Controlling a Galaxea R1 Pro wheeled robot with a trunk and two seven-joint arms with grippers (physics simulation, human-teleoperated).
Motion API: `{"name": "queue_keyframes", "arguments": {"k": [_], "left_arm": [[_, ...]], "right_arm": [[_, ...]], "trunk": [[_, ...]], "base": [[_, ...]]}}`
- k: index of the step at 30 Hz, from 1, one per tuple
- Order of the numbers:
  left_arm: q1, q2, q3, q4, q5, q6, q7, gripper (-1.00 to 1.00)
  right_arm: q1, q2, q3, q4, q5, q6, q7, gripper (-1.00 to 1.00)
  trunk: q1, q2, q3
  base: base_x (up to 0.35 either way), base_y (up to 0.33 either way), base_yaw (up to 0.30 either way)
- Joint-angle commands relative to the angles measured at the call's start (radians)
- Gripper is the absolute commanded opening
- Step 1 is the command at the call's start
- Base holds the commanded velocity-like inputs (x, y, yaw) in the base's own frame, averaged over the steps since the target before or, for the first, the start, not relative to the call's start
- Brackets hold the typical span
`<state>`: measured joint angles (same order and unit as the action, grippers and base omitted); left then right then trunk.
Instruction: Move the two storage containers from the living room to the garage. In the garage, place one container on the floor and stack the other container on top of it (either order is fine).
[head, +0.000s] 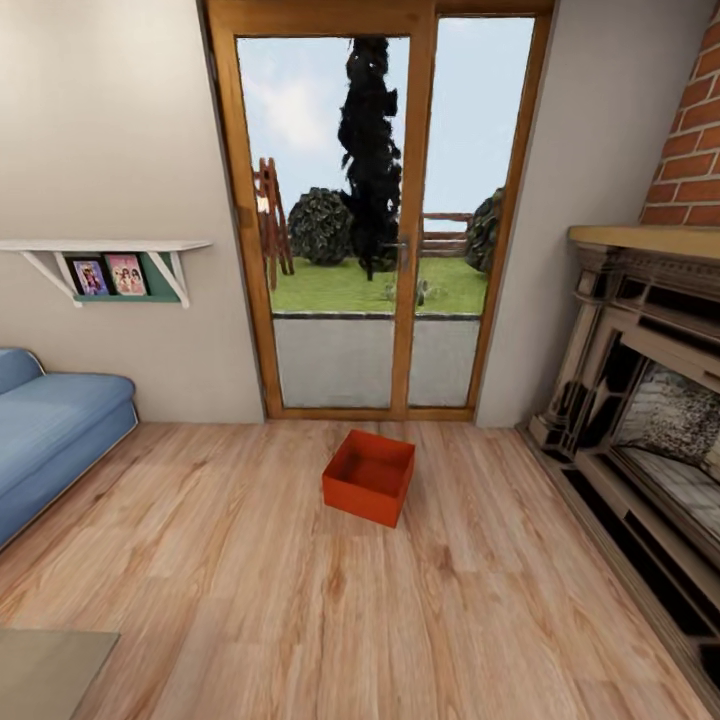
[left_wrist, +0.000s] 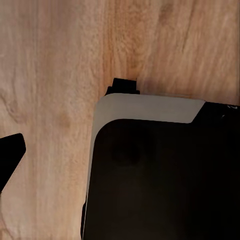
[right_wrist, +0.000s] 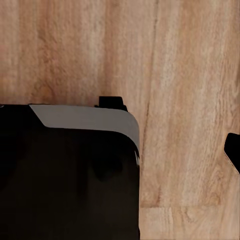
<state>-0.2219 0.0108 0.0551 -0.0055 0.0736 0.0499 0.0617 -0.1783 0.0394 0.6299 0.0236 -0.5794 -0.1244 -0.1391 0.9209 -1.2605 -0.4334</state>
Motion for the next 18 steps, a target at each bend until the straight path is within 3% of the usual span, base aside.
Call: {"name": "queue_keyframes", "arguments": {"k": [1, 18], "left_arm": [[0.000, 0.000, 0.005, -0.001, 0.008, 0.004, 0.001, 1.00], [0.000, 0.001, 0.005, -0.001, 0.008, 0.004, 0.001, 1.00]], "right_arm": [[-0.001, 0.001, 0.008, 0.002, -0.008, -0.004, -0.001, 1.00], [-0.001, 0.001, 0.008, 0.002, -0.008, -0.004, -0.001, 1.00]], "trunk": [[0.001, -0.001, -0.001], [0.001, -0.001, -0.001]], "base": [[0.324, 0.000, 0.000], [0.324, 0.000, 0.000]]}}
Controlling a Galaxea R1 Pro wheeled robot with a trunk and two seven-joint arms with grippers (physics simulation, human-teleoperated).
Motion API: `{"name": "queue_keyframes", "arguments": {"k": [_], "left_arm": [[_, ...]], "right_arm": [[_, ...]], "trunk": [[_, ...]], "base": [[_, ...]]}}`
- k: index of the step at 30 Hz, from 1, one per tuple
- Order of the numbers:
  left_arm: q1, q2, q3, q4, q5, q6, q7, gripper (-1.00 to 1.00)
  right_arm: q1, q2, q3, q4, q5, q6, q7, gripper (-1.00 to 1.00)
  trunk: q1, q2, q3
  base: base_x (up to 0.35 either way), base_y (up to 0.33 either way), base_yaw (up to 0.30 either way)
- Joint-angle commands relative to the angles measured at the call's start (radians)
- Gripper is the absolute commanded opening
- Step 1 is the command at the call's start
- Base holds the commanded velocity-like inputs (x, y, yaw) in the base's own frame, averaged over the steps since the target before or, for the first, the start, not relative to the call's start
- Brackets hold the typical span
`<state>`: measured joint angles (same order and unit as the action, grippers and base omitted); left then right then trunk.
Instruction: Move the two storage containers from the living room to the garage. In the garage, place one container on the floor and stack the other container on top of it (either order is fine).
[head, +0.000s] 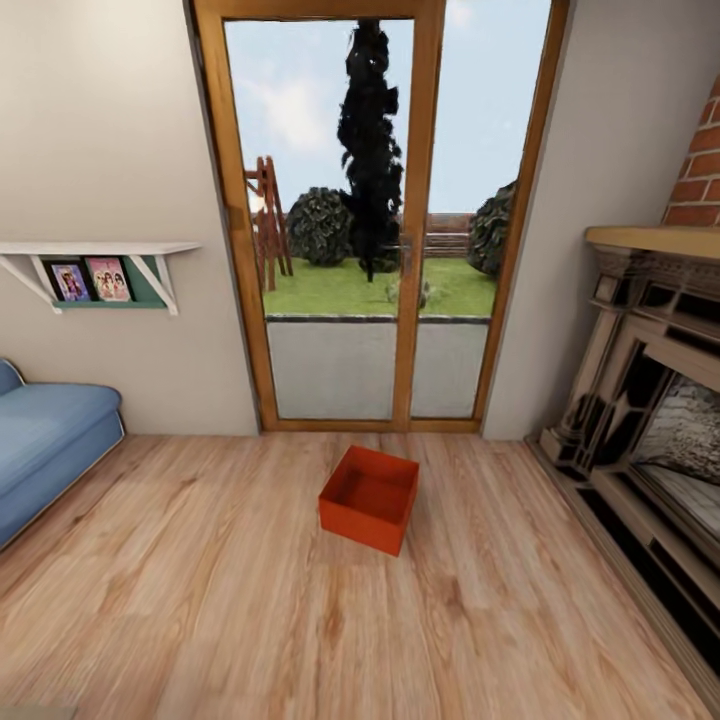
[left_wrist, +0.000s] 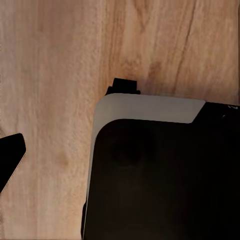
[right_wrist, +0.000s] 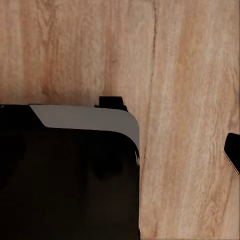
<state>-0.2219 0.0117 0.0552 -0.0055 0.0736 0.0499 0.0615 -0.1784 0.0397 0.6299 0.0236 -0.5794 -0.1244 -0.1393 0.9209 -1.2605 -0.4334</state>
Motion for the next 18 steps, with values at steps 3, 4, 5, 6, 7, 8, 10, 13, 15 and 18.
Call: {"name": "queue_keyframes", "arguments": {"k": [3, 4, 5, 6, 7, 8, 10, 13, 15, 18], "left_arm": [[0.000, 0.000, 0.005, -0.001, 0.008, 0.004, 0.001, 1.00], [0.000, 0.001, 0.005, -0.001, 0.008, 0.004, 0.001, 1.00], [0.000, 0.001, 0.005, -0.001, 0.009, 0.004, 0.001, 1.00], [0.000, 0.001, 0.005, -0.001, 0.009, 0.004, 0.001, 1.00], [0.000, 0.001, 0.005, -0.001, 0.009, 0.004, 0.001, 1.00], [0.000, 0.001, 0.005, -0.001, 0.009, 0.004, 0.001, 1.00], [0.000, 0.001, 0.005, -0.001, 0.009, 0.004, 0.001, 1.00], [0.000, 0.001, 0.005, -0.001, 0.009, 0.004, 0.001, 1.00], [0.000, 0.001, 0.005, -0.001, 0.009, 0.004, 0.001, 1.00], [0.000, 0.002, 0.005, -0.001, 0.009, 0.004, 0.001, 1.00]], "right_arm": [[-0.001, 0.001, 0.008, 0.002, -0.008, -0.004, -0.001, 1.00], [-0.001, 0.000, 0.008, 0.002, -0.008, -0.004, -0.001, 1.00], [-0.001, 0.000, 0.008, 0.002, -0.008, -0.004, -0.001, 1.00], [-0.001, 0.001, 0.008, 0.002, -0.008, -0.004, -0.001, 1.00], [-0.001, 0.001, 0.008, 0.002, -0.009, -0.003, -0.001, 1.00], [-0.001, 0.002, 0.008, 0.002, -0.010, -0.002, -0.001, 1.00], [-0.001, 0.003, 0.008, 0.002, -0.008, -0.001, -0.001, 1.00], [-0.001, 0.002, 0.008, 0.002, -0.007, -0.001, -0.001, 1.00], [-0.001, 0.002, 0.008, 0.002, -0.007, -0.001, -0.001, 1.00], [-0.001, 0.002, 0.008, 0.002, -0.007, -0.001, -0.001, 1.00]], "trunk": [[0.001, -0.001, -0.001], [0.001, -0.001, -0.001], [0.001, -0.001, -0.001], [0.001, -0.001, -0.001], [0.001, -0.001, -0.001], [0.001, -0.001, -0.001], [0.001, -0.001, -0.001], [0.001, -0.001, -0.001], [0.001, -0.001, -0.001], [0.001, -0.001, -0.001]], "base": [[0.324, 0.000, 0.000], [0.324, 0.000, 0.000], [0.324, 0.000, 0.000], [0.324, 0.000, 0.000], [0.324, 0.000, 0.000], [0.324, 0.000, 0.000], [0.324, 0.000, 0.005], [0.323, 0.000, 0.115], [0.323, 0.000, 0.212], [0.323, 0.000, 0.247]]}}
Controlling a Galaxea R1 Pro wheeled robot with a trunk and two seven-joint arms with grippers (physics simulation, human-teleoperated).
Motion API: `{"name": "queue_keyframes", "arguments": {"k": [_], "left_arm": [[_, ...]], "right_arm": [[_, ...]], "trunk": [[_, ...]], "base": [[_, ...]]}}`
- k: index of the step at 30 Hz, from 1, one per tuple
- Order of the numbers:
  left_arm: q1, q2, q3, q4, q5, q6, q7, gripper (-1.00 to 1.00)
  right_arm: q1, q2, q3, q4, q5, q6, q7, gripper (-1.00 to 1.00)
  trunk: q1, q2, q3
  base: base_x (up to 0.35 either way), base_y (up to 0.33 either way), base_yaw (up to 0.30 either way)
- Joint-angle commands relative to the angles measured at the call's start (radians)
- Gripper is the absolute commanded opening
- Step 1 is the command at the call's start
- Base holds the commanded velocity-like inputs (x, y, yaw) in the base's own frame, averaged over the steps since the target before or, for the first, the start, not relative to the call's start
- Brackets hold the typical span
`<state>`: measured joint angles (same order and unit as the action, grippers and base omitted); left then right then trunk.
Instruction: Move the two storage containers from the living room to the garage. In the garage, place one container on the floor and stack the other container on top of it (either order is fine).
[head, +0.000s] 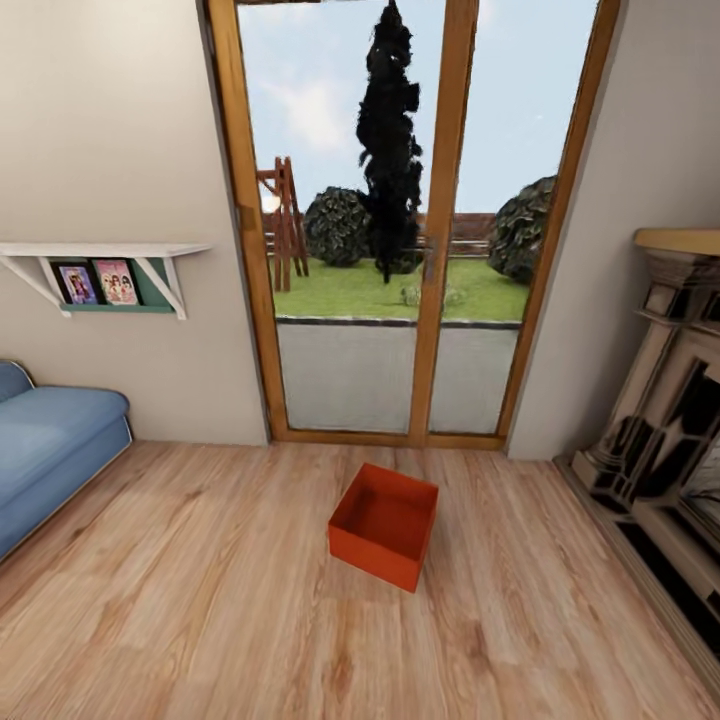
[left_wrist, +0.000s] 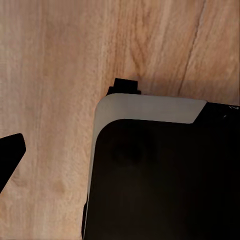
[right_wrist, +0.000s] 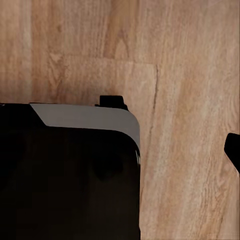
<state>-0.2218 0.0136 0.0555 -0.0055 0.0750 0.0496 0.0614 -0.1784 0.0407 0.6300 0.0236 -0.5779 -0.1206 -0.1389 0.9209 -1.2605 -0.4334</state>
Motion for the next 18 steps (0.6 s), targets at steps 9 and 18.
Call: {"name": "queue_keyframes", "arguments": {"k": [9, 18], "left_arm": [[-0.001, 0.000, 0.004, -0.001, 0.008, 0.003, 0.001, 1.00], [-0.001, 0.000, 0.005, -0.001, 0.008, 0.003, 0.001, 1.00]], "right_arm": [[-0.001, 0.001, 0.008, 0.002, -0.008, -0.005, -0.001, 1.00], [-0.001, 0.001, 0.008, 0.002, -0.008, -0.005, -0.002, 1.00]], "trunk": [[0.001, 0.000, -0.001], [0.001, 0.000, -0.001]], "base": [[0.324, 0.000, 0.267], [0.323, 0.000, 0.269]]}}
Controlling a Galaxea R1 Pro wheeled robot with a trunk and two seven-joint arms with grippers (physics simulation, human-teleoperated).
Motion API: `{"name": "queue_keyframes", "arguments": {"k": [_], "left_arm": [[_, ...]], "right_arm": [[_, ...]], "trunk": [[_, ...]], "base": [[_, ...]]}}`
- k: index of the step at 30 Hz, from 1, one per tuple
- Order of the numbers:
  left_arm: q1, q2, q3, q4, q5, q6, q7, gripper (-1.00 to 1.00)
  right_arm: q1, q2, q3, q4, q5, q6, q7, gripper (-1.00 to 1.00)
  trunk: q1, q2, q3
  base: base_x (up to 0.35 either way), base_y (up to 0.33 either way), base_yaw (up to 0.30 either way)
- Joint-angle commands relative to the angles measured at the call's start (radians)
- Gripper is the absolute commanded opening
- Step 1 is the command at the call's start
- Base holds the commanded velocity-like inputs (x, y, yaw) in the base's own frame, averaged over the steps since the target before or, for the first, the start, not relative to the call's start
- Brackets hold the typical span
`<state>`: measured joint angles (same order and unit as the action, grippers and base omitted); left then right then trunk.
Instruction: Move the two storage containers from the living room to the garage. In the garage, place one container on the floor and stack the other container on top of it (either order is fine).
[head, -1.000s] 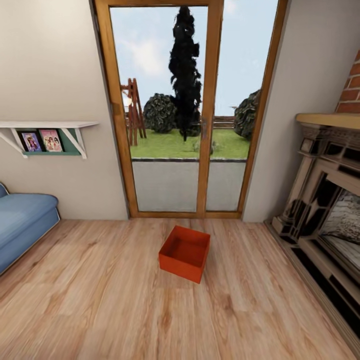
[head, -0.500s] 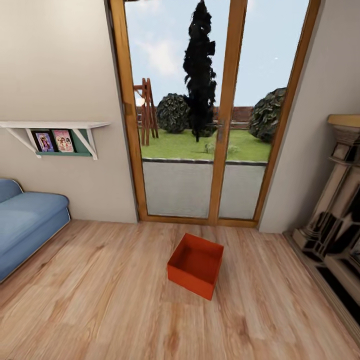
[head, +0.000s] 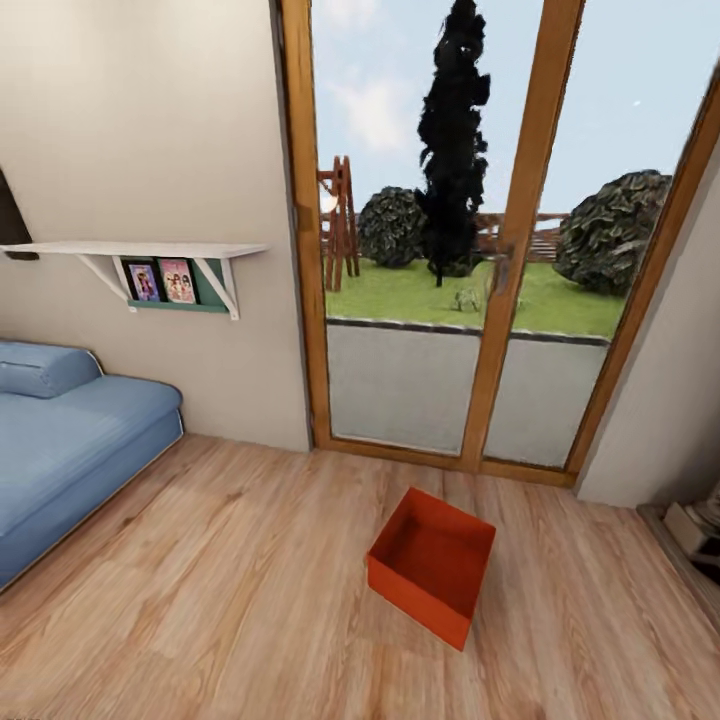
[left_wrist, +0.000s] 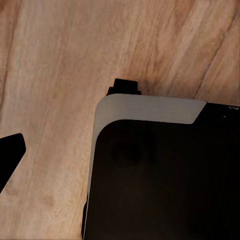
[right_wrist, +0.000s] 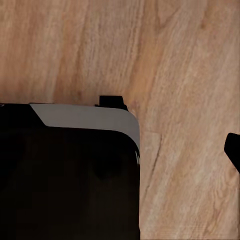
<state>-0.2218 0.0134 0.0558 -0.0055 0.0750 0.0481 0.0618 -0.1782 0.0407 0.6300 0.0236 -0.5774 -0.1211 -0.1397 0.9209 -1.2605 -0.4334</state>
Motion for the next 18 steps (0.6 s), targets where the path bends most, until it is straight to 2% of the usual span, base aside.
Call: {"name": "queue_keyframes", "arguments": {"k": [1, 10, 18], "left_arm": [[-0.001, 0.000, 0.005, -0.001, 0.008, 0.004, 0.001, 1.00], [-0.001, 0.000, 0.004, -0.001, 0.008, 0.004, 0.001, 1.00], [-0.001, 0.000, 0.005, -0.001, 0.011, 0.004, 0.001, 1.00]], "right_arm": [[-0.001, 0.001, 0.008, 0.002, -0.008, -0.005, -0.001, 1.00], [-0.001, 0.001, 0.008, 0.002, -0.010, -0.005, -0.001, 1.00], [-0.001, -0.001, 0.008, 0.002, -0.014, -0.005, -0.001, 1.00]], "trunk": [[0.001, 0.000, -0.001], [0.001, 0.000, -0.001], [0.001, 0.000, -0.001]], "base": [[0.323, 0.000, 0.269], [0.323, 0.000, 0.258], [0.323, 0.000, 0.041]]}}
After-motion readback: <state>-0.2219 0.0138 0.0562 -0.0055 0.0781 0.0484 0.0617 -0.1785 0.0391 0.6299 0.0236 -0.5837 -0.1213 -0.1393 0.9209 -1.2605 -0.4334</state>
